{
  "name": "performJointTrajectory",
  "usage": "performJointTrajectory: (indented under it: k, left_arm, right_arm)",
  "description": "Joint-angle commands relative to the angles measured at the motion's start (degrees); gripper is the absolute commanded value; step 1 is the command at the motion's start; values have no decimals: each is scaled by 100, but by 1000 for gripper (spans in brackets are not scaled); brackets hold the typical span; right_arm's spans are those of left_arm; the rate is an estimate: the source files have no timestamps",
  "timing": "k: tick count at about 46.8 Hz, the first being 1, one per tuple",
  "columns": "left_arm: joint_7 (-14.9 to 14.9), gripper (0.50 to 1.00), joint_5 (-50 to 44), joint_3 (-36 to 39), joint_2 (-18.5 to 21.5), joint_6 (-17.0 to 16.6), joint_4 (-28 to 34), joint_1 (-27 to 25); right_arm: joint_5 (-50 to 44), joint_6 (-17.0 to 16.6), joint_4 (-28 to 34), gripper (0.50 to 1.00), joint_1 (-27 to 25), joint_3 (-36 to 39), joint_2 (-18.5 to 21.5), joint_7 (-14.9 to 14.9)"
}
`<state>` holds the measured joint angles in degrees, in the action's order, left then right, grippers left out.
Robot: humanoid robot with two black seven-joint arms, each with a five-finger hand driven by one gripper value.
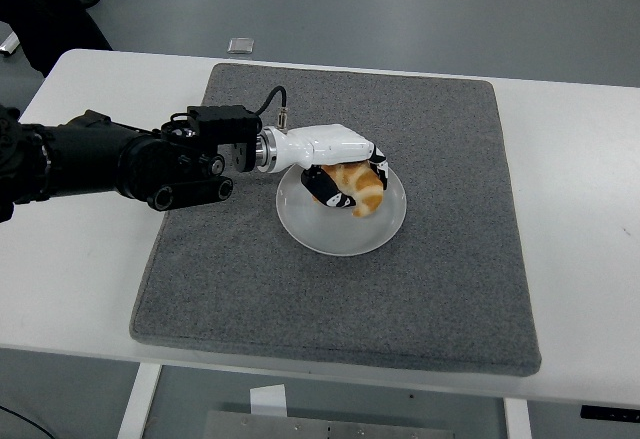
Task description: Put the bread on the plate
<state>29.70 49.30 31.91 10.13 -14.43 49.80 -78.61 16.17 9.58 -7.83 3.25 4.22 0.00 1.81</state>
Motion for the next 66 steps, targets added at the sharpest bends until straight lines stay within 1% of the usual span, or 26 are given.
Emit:
performJointTrajectory:
  k: [1, 7, 49, 52, 56, 59, 61, 64, 66]
  left_arm:
    - [-8, 500, 0, 26, -2, 2, -32, 22]
    - [-8, 500, 0, 149, -2, 2, -49, 39]
    - [-8, 500, 0, 158, -2, -34, -93, 101]
    - [-8, 500, 0, 149, -11, -34, -102, 171]
    - [-8, 500, 0, 149, -37, -104, -128, 215]
    - [1, 518, 0, 149, -46, -156, -137, 215]
    - [-8, 557, 0, 149, -46, -183, -128, 224]
    - [-8, 598, 0, 149, -55, -183, -137, 215]
    - [-8, 645, -8, 149, -55, -192, -128, 215]
  right_arm:
    - [0, 0, 0, 952, 0, 0, 0, 4]
    - [0, 0, 1, 952, 0, 0, 0, 4]
    - [0, 0, 1, 952, 0, 0, 0, 4]
    - [0, 0, 1, 952, 0, 0, 0, -5]
    - [0, 0, 1, 952, 0, 0, 0, 4]
    - [0, 0, 1, 954, 0, 0, 0, 4]
    - [0, 0, 1, 952, 0, 0, 0, 4]
    - [0, 0, 1, 952, 0, 0, 0, -5]
    - [0, 0, 1, 952, 0, 0, 0, 4]
